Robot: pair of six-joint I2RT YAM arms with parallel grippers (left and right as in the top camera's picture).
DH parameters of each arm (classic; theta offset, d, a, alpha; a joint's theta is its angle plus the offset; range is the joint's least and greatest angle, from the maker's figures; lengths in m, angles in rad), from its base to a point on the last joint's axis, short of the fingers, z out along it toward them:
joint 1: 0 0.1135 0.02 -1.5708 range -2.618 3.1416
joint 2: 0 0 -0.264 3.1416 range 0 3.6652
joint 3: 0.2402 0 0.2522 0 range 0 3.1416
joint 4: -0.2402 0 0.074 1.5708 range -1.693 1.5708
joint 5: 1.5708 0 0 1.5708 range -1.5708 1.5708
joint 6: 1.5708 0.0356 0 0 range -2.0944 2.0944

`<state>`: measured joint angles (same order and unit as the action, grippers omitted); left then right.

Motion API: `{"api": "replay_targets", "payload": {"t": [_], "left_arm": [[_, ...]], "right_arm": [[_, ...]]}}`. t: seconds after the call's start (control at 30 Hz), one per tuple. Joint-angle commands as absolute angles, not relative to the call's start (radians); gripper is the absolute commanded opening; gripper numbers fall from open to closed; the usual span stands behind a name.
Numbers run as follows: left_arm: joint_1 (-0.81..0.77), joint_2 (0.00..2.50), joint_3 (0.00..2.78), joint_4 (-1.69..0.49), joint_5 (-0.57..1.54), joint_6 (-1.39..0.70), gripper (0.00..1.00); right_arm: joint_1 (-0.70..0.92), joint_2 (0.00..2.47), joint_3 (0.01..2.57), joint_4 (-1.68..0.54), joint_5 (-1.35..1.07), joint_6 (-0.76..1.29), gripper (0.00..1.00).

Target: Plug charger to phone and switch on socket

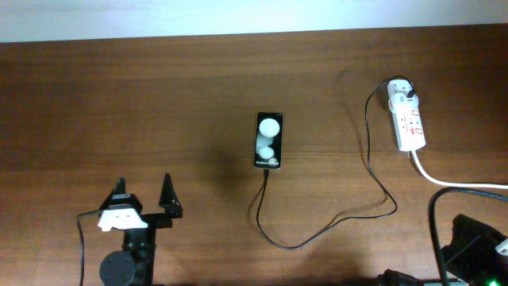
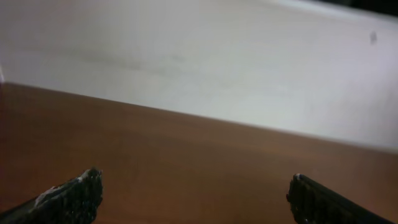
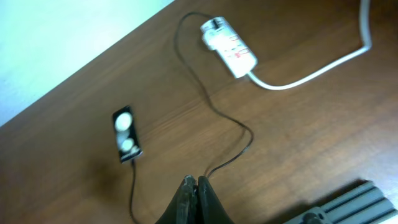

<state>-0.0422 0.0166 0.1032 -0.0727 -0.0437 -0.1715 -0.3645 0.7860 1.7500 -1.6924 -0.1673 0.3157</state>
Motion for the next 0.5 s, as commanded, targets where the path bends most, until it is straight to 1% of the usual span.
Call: {"api": "replay_targets", "payload": {"t": [0.0,0.17,0.2,0.23,0.27,0.3,0.47], "left_arm": [[-0.045,0.008,0.039,-0.062,0.023,-0.050,0.99],[-0.045,0.012,0.008,-0.081,0.020,-0.047,0.99],[-0.045,0.012,0.008,-0.081,0.020,-0.047,0.99],[-0.045,0.012,0.009,-0.081,0.020,-0.047,0.99],[-0.045,0.012,0.009,-0.081,0.020,-0.047,0.99],[-0.045,0.012,0.009,-0.081,0.020,-0.047,0.99],[-0.045,0.012,0.009,-0.081,0.020,-0.047,0.99]], "right_arm": [[-0.358,0.781,1.752,-1.699,-0.237,0.262,0.04],[-0.358,0.779,1.752,-1.699,-0.237,0.262,0.04],[-0.358,0.779,1.752,-1.699,-0.237,0.262,0.08],[-0.358,0.779,1.752,-1.699,-0.236,0.262,0.34],[-0.358,0.779,1.752,-1.698,-0.236,0.262,0.68],[-0.358,0.779,1.752,-1.698,-0.236,0.262,0.99],[-0.358,0.779,1.752,-1.698,-0.236,0.262,0.99]]}}
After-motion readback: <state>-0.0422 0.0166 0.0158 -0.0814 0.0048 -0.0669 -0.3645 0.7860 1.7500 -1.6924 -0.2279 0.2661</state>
